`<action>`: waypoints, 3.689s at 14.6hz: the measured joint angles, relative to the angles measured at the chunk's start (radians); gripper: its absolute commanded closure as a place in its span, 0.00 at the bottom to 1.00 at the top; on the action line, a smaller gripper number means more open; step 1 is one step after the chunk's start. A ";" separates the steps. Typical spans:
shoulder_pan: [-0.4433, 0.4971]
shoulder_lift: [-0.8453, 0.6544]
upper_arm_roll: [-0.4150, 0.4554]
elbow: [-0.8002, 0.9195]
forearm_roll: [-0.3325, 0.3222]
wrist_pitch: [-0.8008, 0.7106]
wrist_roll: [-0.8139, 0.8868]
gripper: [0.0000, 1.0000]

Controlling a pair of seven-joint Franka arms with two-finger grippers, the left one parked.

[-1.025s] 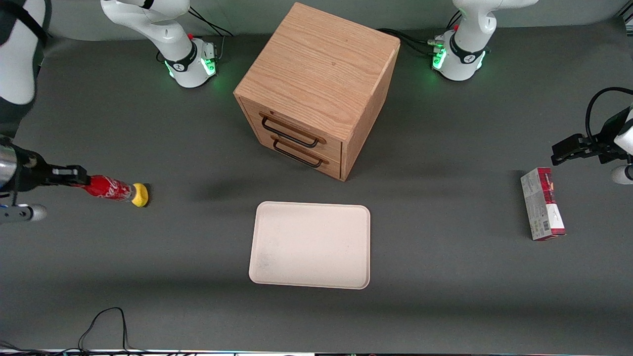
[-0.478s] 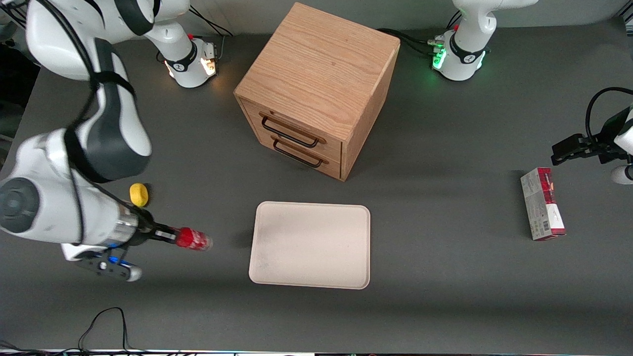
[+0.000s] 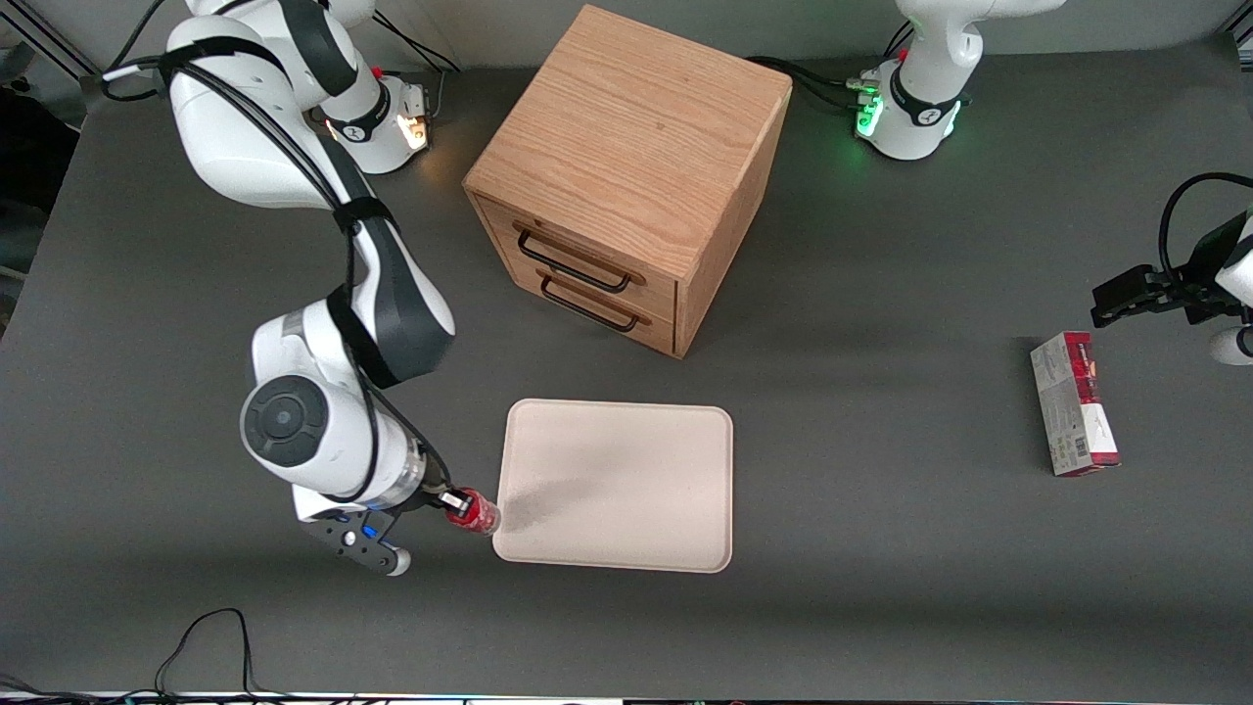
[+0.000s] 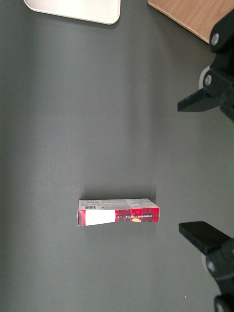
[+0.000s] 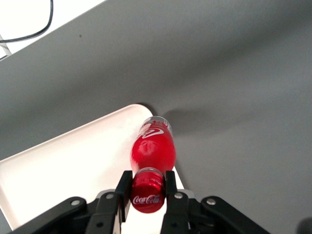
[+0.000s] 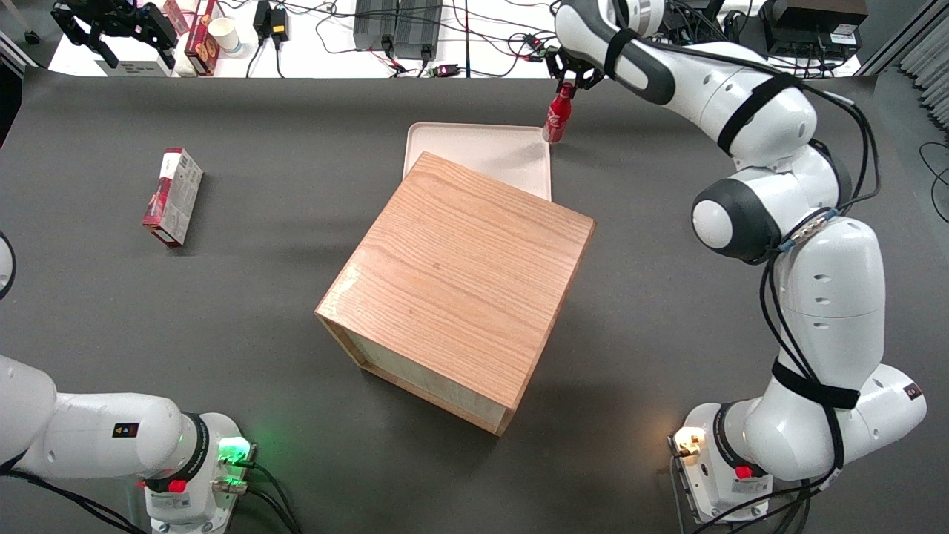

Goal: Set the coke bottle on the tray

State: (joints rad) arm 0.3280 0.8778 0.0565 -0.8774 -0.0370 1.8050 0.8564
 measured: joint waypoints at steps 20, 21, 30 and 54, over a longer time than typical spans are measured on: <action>0.084 0.047 0.001 0.006 -0.090 0.077 0.113 0.00; 0.084 0.047 0.001 0.007 -0.090 0.077 0.113 0.00; -0.004 -0.038 -0.005 0.052 -0.047 -0.115 -0.018 0.00; -0.157 -0.942 -0.196 -0.872 0.045 -0.228 -0.986 0.00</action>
State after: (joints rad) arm 0.1712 -0.0639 -0.1400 -1.7492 0.0081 1.5767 -0.1297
